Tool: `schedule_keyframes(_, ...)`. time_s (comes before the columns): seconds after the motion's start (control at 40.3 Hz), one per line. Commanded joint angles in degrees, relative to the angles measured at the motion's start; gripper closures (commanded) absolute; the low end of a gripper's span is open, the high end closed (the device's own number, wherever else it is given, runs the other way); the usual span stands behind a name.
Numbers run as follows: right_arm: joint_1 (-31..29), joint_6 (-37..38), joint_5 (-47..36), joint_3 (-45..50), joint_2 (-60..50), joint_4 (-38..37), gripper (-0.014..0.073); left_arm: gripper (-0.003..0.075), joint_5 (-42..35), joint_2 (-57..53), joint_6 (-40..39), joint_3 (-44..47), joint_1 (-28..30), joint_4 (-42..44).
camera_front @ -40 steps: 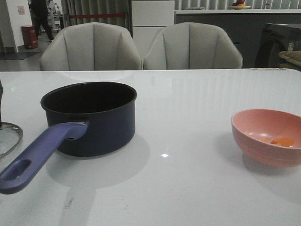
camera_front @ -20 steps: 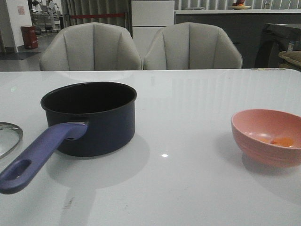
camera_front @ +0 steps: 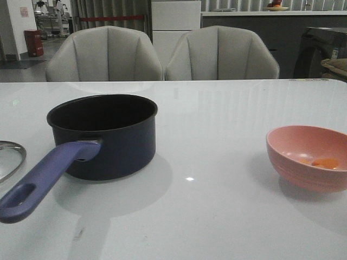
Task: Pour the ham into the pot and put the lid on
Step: 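Set the glass lid down on the table beside the pot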
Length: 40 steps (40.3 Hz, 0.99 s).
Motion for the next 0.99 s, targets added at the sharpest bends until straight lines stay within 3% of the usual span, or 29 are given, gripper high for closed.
schedule_keyframes(0.0, -0.23, -0.05, -4.46, 0.57, -1.1, -0.61, 0.0435, 0.0071, -5.94, -7.13, -0.1, 0.02, -2.36, 1.56)
schedule_keyframes(0.199, -0.23, -0.05, -4.46, 0.57, -1.1, -0.61, 0.0435, 0.0071, -8.32, -18.79, -0.1, 5.58, -5.55, 2.89)
schedule_keyframes(0.546, -0.23, -0.05, -4.46, 0.57, -1.1, -0.61, 0.0435, 0.0073, -14.8, -37.56, -0.24, 21.32, -5.72, 2.81)
schedule_keyframes(0.968, -0.23, -0.05, -9.87, 0.53, -1.11, -0.31, 0.0435, 0.0073, -13.58, -46.31, -0.7, 35.04, -5.72, -0.37)
